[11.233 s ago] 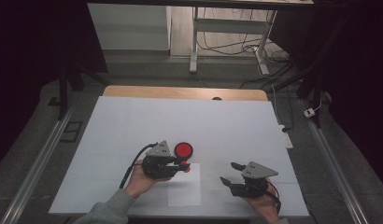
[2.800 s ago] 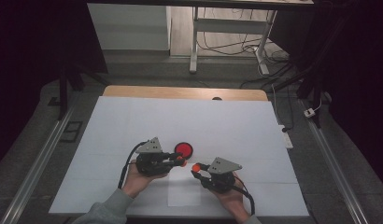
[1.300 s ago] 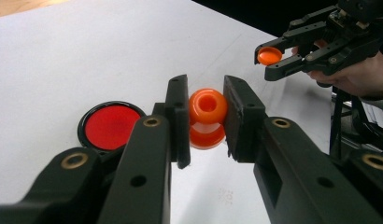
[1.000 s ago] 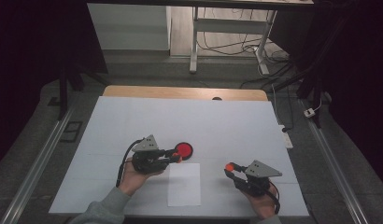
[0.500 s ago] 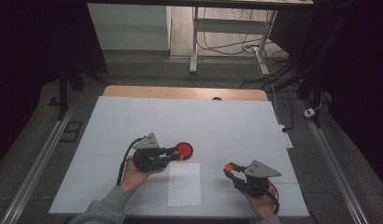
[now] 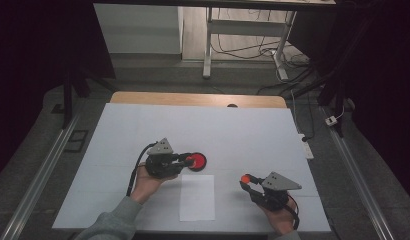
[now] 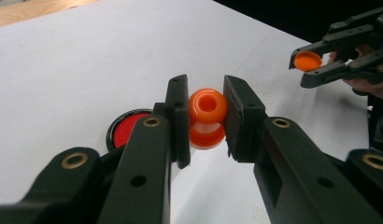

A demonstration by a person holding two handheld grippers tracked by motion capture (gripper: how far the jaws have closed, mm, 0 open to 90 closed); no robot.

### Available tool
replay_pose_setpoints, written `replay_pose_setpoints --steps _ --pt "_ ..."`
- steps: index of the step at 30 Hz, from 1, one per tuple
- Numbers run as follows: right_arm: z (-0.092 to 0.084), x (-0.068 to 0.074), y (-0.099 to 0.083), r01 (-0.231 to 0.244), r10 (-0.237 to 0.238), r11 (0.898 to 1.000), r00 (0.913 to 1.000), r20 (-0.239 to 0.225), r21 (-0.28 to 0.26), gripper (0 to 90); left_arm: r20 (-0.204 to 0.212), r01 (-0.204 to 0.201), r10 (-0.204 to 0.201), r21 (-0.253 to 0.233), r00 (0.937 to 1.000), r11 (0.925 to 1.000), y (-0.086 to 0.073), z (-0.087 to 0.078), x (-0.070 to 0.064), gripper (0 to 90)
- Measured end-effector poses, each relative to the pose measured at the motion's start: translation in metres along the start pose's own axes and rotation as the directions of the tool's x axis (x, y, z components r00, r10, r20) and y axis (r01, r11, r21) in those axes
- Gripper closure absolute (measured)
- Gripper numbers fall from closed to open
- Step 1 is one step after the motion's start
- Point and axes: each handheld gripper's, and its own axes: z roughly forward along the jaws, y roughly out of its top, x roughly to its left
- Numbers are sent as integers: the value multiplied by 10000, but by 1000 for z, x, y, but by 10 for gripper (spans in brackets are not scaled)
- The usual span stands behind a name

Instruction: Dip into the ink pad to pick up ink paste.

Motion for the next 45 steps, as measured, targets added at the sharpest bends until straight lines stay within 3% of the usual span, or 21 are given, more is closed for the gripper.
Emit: replay_pose_setpoints --steps 9,12,18,24,34,45 --pt "-1 0 -1 28 -28 10000 10000 27 58 644 -208 11 -9 73 9998 10000 1 6 5 726" --pt "0 -1 -1 13 -13 10000 10000 43 18 644 -119 243 -242 72 9996 9997 1 11 11 726" --pt "0 -1 -1 -36 36 10000 10000 33 9 644 -439 393 -379 301 9983 9988 0 23 20 726" --pt "1 -1 -1 -30 30 10000 10000 6 60 644 -648 332 -308 366 9974 9988 -2 31 24 726" --pt "1 -1 -1 -47 47 10000 10000 -32 19 644 -806 278 -208 864 9965 9959 -7 52 32 726" --pt "2 -1 -1 -58 58 10000 10000 -23 77 644 -1056 238 -102 1285 9944 9914 -10 62 35 726"
